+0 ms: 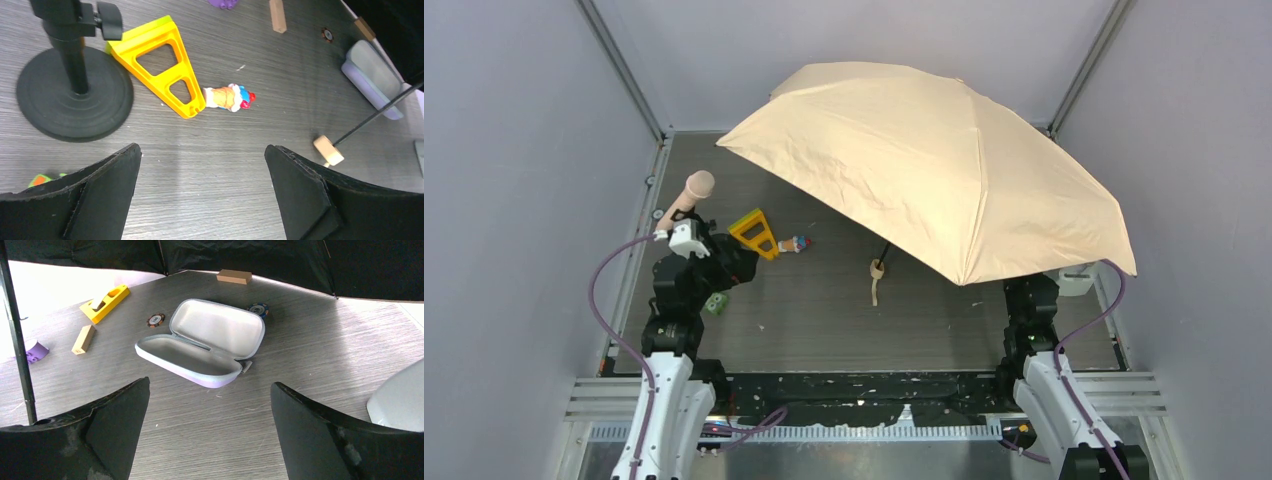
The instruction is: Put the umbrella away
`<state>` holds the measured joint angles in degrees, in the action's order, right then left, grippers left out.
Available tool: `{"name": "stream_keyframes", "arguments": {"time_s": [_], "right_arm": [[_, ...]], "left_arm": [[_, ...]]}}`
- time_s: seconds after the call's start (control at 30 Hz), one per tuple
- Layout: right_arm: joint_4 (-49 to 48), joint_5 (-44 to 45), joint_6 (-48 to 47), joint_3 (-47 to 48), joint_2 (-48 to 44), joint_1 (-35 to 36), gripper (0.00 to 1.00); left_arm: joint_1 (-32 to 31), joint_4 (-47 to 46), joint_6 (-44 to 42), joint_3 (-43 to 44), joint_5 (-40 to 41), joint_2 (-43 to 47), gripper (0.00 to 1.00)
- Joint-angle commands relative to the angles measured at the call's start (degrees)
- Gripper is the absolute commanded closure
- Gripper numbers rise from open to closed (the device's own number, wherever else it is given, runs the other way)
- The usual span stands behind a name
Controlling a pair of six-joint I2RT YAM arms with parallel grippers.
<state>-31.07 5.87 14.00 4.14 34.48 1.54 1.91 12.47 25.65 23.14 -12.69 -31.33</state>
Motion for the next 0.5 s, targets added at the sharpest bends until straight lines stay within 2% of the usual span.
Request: {"name": "stream_keyframes", "arguments": {"time_s": [0.0, 0.07, 0.13, 0.2, 0.3, 0.37, 0.47], "right_arm": [[-2.6, -1.5, 2.1, 3.1, -0.1, 0.2, 0.05], [-4.1, -2.2, 4.4, 3.3, 0.6, 0.2, 0.05], [-7.4, -3.8, 7.8, 3.4, 2.6, 0.2, 0.05], [-12.0, -4.8, 11.6, 3.8, 6.2, 0.4, 0.05], [-18.5, -4.3, 14.7, 5.9, 14.2, 2.6, 0.04], [-21.7, -2.9, 15.7, 8.8, 18.9, 5.8, 0.04], [-26.6, -2.7, 18.0, 13.3, 24.5, 10.0, 0.04]], "left_arm": [[0.2, -0.1, 2.2, 2.1, -5.8, -1.0, 0.00], [0.1, -1.4, 2.1, 1.4, -8.0, -1.4, 0.00], [-2.2, -7.5, 1.6, -0.3, -14.1, -1.9, 0.07], [-10.7, -7.9, 0.4, 1.1, -8.3, -3.2, 0.08], [-27.3, -9.3, -2.4, 4.5, 5.3, -7.3, 0.08], [-34.7, -14.5, -3.2, 6.8, 7.7, -13.3, 0.08], [-40.4, -20.5, -6.2, 12.9, 7.9, -24.5, 0.09]]}}
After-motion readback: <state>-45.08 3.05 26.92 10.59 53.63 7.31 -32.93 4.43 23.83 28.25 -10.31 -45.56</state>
